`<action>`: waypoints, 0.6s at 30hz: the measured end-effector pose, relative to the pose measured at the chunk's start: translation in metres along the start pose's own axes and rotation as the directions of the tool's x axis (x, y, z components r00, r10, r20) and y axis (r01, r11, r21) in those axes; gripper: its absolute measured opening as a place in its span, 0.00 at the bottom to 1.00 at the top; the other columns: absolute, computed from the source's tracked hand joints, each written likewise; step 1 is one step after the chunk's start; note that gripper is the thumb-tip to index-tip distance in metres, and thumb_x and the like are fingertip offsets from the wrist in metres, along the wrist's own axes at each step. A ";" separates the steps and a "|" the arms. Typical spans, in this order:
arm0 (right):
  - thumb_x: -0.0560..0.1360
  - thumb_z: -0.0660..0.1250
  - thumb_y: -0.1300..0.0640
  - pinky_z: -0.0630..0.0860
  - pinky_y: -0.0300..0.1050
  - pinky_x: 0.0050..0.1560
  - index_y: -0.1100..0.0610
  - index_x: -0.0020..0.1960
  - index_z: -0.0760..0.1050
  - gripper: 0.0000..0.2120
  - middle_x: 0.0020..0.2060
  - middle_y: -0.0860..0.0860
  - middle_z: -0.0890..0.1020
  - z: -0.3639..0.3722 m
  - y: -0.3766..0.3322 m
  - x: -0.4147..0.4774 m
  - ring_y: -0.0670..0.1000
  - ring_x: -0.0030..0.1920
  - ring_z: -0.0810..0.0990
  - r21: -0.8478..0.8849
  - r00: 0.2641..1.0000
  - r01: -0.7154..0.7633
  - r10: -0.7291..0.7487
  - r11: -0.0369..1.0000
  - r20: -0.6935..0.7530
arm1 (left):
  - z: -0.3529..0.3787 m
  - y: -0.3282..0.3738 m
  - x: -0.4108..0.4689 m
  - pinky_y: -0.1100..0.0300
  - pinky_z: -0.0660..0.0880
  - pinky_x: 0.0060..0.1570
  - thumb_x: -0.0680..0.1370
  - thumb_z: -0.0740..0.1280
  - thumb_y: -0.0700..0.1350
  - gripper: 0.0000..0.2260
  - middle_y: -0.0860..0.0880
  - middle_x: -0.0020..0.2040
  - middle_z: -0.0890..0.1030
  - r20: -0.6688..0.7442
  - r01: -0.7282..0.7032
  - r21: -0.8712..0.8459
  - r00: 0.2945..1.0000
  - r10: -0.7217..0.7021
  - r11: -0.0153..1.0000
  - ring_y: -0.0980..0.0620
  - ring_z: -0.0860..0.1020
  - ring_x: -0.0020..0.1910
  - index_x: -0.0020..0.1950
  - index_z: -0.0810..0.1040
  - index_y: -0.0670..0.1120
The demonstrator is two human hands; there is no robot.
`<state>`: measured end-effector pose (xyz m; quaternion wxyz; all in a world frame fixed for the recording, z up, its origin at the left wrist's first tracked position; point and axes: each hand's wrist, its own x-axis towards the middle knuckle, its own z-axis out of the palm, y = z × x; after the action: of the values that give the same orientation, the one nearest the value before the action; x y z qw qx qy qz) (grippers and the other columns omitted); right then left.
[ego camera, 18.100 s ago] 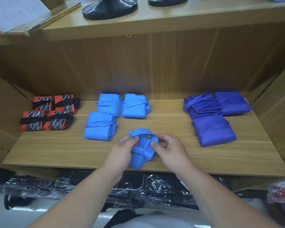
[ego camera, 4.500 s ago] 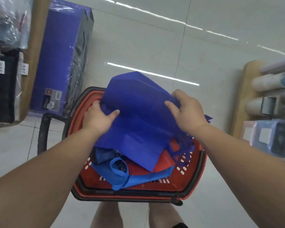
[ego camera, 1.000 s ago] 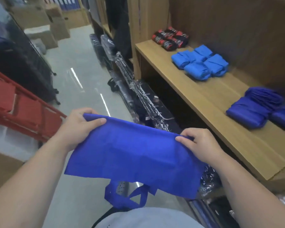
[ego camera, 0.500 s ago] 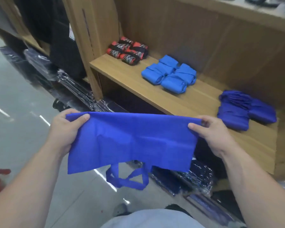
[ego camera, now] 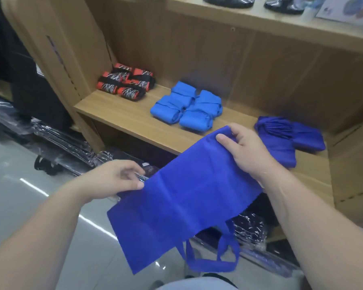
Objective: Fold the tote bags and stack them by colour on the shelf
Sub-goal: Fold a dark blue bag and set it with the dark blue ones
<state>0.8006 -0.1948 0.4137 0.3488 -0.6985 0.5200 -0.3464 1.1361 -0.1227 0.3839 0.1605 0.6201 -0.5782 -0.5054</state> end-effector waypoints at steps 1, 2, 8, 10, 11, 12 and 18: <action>0.81 0.66 0.53 0.74 0.52 0.47 0.58 0.45 0.76 0.10 0.42 0.58 0.80 0.002 -0.004 0.005 0.54 0.41 0.76 0.009 0.999 0.030 -0.031 0.999 0.043 | 0.008 0.017 0.008 0.51 0.79 0.59 0.73 0.78 0.49 0.14 0.51 0.52 0.85 0.009 -0.041 -0.016 0.999 0.041 0.999 0.52 0.84 0.53 0.57 0.81 0.55; 0.81 0.67 0.52 0.74 0.52 0.48 0.59 0.46 0.76 0.10 0.43 0.59 0.80 0.004 -0.007 0.010 0.55 0.43 0.77 0.017 0.995 0.057 -0.058 0.998 0.081 | 0.017 0.034 0.016 0.55 0.78 0.59 0.74 0.77 0.48 0.17 0.52 0.56 0.84 0.010 -0.099 -0.031 0.995 0.100 0.995 0.55 0.82 0.56 0.61 0.80 0.55; 0.77 0.72 0.50 0.70 0.50 0.39 0.58 0.42 0.76 0.13 0.34 0.57 0.76 0.003 -0.024 0.038 0.48 0.36 0.69 0.067 0.963 0.174 -0.184 0.982 0.195 | 0.054 0.120 0.051 0.52 0.80 0.55 0.75 0.75 0.46 0.15 0.52 0.55 0.85 -0.055 -0.335 -0.115 0.942 0.331 0.935 0.52 0.83 0.56 0.61 0.81 0.50; 0.73 0.73 0.44 0.75 0.57 0.39 0.54 0.44 0.77 0.14 0.37 0.61 0.81 -0.012 -0.023 0.048 0.54 0.35 0.75 0.093 0.970 0.106 -0.124 0.990 0.211 | 0.054 0.134 0.059 0.47 0.81 0.53 0.76 0.73 0.41 0.10 0.46 0.53 0.86 -0.116 -0.352 -0.194 0.935 0.335 0.916 0.45 0.84 0.54 0.58 0.82 0.45; 0.72 0.75 0.44 0.78 0.59 0.40 0.53 0.46 0.77 0.14 0.39 0.61 0.84 -0.022 -0.017 0.054 0.57 0.35 0.80 0.109 0.973 0.053 -0.076 0.993 0.220 | 0.053 0.140 0.063 0.48 0.82 0.52 0.78 0.72 0.39 0.09 0.45 0.52 0.86 -0.156 -0.353 -0.244 0.934 0.322 0.903 0.45 0.85 0.52 0.57 0.82 0.44; 0.71 0.78 0.46 0.80 0.59 0.43 0.53 0.47 0.77 0.14 0.41 0.59 0.85 -0.033 -0.012 0.059 0.59 0.39 0.83 0.105 0.971 0.008 -0.033 0.994 0.236 | 0.050 0.145 0.067 0.50 0.82 0.50 0.79 0.70 0.37 0.08 0.46 0.52 0.86 -0.211 -0.355 -0.286 0.929 0.303 0.890 0.46 0.85 0.51 0.57 0.82 0.45; 0.62 0.81 0.46 0.79 0.53 0.49 0.56 0.62 0.75 0.33 0.48 0.54 0.87 -0.061 0.022 0.085 0.51 0.47 0.84 0.446 0.982 -0.146 0.074 0.883 0.174 | 0.019 0.164 0.091 0.56 0.81 0.46 0.80 0.67 0.36 0.10 0.47 0.55 0.86 -0.535 -0.491 -0.591 0.832 0.144 0.640 0.49 0.85 0.52 0.58 0.80 0.46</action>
<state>0.7567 -0.2900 0.4371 0.5609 -0.5903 0.4348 -0.3846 1.0135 -0.2412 0.4634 0.6008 0.4917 -0.3892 -0.4957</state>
